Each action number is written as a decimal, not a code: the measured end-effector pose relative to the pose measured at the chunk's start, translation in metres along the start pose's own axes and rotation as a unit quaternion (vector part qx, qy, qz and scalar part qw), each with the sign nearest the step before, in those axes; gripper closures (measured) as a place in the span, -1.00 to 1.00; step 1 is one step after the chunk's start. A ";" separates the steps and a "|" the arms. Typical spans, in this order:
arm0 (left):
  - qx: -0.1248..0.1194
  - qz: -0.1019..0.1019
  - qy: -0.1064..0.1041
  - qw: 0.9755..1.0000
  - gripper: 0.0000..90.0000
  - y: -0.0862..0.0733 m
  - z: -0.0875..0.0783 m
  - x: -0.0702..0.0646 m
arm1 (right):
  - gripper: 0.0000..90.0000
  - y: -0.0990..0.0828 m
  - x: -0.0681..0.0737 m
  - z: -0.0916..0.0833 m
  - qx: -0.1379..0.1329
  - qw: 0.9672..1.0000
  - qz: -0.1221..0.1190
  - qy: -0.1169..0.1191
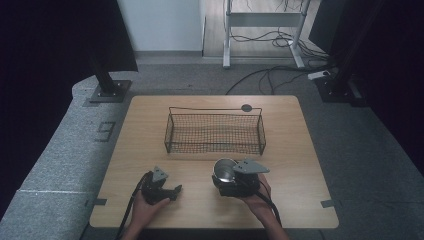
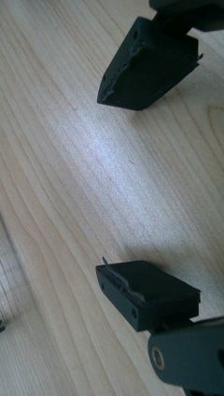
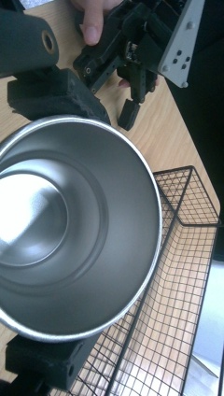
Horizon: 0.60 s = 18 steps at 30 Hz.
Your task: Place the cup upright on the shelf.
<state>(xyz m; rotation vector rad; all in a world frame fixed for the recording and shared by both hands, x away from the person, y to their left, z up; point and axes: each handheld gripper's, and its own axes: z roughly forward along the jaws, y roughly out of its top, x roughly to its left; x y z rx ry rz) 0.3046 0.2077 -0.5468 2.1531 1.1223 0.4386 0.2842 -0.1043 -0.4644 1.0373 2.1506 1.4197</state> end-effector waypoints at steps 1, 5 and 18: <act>0.000 0.000 0.000 1.000 -0.64 0.000 0.000 0.000 | -0.69 0.001 -0.001 -0.001 -0.001 1.000 0.001 0.000; 0.000 0.000 0.000 1.000 -0.64 0.000 0.000 0.000 | -0.69 0.004 -0.003 -0.004 -0.008 1.000 0.002 -0.006; 0.000 0.000 0.000 1.000 -0.64 0.000 0.000 0.000 | -0.69 0.021 -0.008 -0.007 -0.017 1.000 -0.004 -0.019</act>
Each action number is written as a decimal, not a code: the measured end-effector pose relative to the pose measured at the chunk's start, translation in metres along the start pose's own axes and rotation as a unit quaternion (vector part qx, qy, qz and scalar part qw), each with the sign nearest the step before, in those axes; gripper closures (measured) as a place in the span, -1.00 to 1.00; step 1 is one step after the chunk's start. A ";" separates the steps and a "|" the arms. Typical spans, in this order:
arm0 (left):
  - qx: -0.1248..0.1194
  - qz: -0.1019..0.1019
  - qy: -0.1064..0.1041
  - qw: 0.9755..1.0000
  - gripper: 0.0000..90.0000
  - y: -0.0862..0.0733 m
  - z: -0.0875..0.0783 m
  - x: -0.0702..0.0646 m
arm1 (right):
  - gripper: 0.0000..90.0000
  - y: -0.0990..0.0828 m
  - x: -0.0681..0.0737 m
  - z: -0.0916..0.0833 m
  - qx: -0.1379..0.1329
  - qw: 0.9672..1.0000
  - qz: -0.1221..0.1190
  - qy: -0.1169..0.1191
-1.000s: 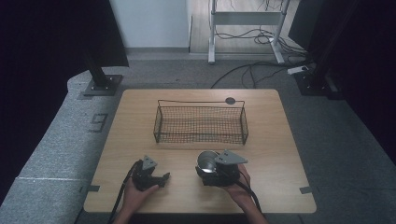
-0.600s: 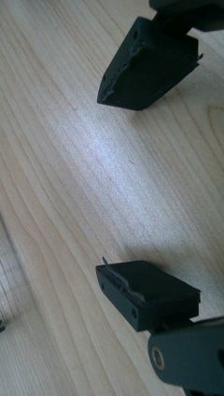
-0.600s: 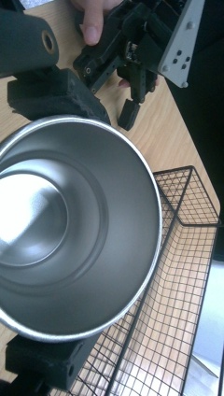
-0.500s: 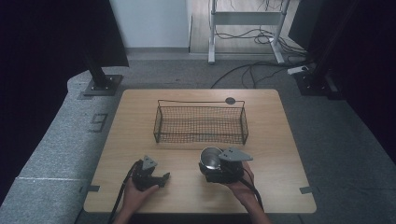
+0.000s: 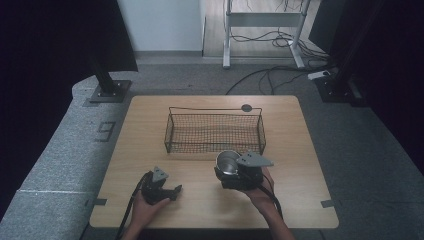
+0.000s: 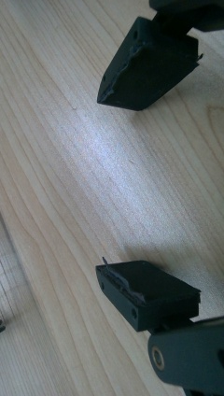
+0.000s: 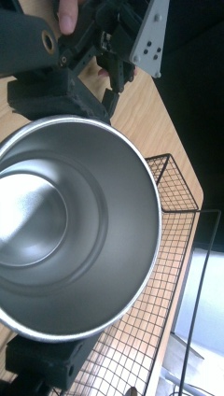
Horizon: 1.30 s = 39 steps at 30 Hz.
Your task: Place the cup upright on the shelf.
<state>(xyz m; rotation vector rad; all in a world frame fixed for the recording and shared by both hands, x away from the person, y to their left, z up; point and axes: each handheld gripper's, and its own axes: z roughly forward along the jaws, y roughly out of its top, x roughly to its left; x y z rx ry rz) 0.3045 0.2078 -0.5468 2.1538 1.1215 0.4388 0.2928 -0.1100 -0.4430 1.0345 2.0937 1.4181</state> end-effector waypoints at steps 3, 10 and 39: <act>0.001 0.001 0.000 1.000 -0.64 0.000 0.000 0.000 | -0.69 0.003 -0.003 0.000 -0.001 1.000 0.003 -0.004; 0.001 0.001 0.000 1.000 -0.64 0.000 0.000 0.000 | -0.69 0.009 -0.013 0.002 -0.005 1.000 0.017 -0.013; 0.001 0.001 0.000 1.000 -0.64 0.000 0.000 0.000 | -0.69 0.029 -0.032 0.012 -0.006 0.999 0.026 -0.027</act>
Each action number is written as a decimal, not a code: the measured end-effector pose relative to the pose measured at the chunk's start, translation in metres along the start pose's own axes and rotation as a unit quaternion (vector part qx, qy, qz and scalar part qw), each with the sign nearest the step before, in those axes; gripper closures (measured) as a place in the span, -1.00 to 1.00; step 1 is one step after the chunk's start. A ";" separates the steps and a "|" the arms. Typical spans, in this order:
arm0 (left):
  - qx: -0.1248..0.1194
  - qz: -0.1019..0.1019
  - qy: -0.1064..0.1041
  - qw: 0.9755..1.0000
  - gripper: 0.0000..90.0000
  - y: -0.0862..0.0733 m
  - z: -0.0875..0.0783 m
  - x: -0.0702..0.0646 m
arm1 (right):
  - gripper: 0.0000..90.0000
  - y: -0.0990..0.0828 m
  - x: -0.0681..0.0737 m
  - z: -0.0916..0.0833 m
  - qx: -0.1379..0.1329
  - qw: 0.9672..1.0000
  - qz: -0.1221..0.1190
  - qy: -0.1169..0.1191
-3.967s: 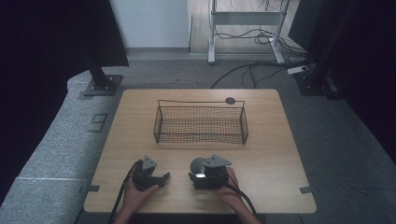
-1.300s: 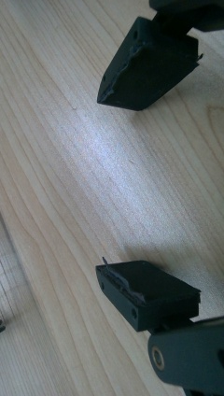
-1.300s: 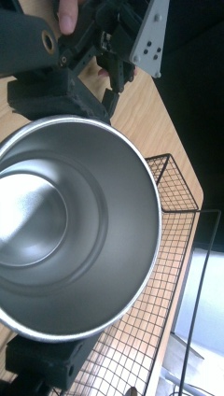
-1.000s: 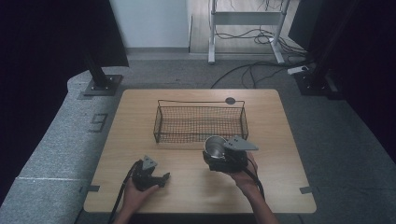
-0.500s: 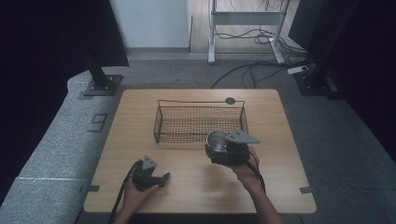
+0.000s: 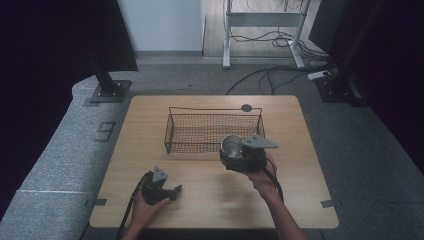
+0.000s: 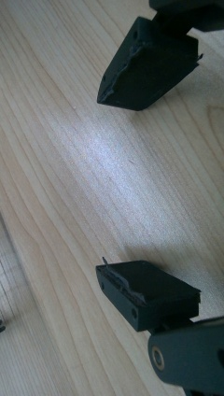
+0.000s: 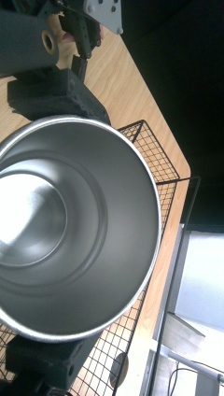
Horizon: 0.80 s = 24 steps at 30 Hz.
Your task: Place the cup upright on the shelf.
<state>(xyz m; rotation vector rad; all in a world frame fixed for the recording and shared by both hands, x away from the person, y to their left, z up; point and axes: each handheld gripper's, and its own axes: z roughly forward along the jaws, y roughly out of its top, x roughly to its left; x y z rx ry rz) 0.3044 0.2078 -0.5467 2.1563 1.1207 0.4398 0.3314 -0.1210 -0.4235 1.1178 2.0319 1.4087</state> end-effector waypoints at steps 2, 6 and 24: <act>0.000 0.000 0.000 1.000 -0.64 0.000 0.000 0.000 | -0.69 0.002 -0.001 0.001 0.000 1.000 0.000 -0.001; 0.000 0.000 0.000 1.000 -0.64 0.000 0.000 0.000 | -0.69 0.006 -0.004 0.003 0.001 1.000 0.002 -0.004; 0.000 0.000 0.000 1.000 -0.64 0.000 0.000 0.000 | -0.69 0.030 -0.010 0.008 -0.004 1.000 -0.002 -0.017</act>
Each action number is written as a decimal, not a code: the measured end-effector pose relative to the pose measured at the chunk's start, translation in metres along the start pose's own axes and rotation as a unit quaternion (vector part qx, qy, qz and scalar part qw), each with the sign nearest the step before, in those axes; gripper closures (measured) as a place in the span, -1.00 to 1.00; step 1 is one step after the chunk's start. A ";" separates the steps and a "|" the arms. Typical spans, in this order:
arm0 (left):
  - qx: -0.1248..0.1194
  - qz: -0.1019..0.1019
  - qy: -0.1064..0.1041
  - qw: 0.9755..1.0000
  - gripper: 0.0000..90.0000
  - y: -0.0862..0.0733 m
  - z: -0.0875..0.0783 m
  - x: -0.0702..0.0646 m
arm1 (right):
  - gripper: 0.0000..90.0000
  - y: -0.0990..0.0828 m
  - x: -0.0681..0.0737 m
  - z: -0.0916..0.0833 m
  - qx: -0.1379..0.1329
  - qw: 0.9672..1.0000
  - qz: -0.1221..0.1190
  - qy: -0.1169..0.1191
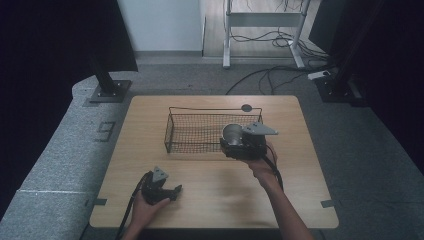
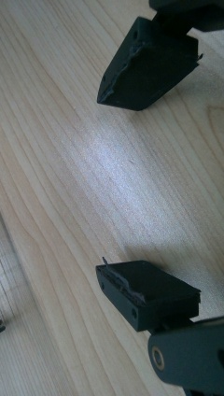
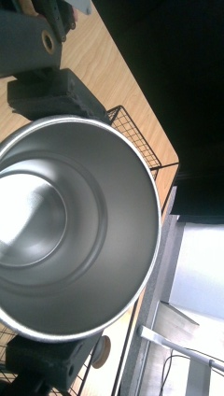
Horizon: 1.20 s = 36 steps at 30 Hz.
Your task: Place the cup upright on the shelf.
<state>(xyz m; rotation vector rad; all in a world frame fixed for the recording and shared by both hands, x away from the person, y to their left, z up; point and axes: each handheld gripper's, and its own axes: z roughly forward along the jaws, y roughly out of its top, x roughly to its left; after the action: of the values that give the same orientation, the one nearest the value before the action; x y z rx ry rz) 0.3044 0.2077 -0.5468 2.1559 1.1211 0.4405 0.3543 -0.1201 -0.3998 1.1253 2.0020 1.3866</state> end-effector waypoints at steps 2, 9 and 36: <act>0.000 0.000 0.000 1.000 -0.64 0.000 0.000 0.000 | -0.69 0.002 -0.001 0.002 0.001 1.000 0.000 -0.003; 0.000 0.000 0.000 1.000 -0.64 0.000 0.000 0.000 | -0.69 0.009 -0.007 0.010 0.006 1.000 0.001 -0.009; 0.000 0.000 0.000 1.000 -0.64 0.000 0.000 0.000 | -0.69 0.027 -0.011 0.028 0.014 1.000 -0.003 -0.016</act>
<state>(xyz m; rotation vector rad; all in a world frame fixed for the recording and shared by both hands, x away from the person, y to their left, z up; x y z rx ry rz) 0.3044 0.2076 -0.5468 2.1547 1.1214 0.4404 0.3914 -0.1097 -0.3870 1.1461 2.0062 1.3327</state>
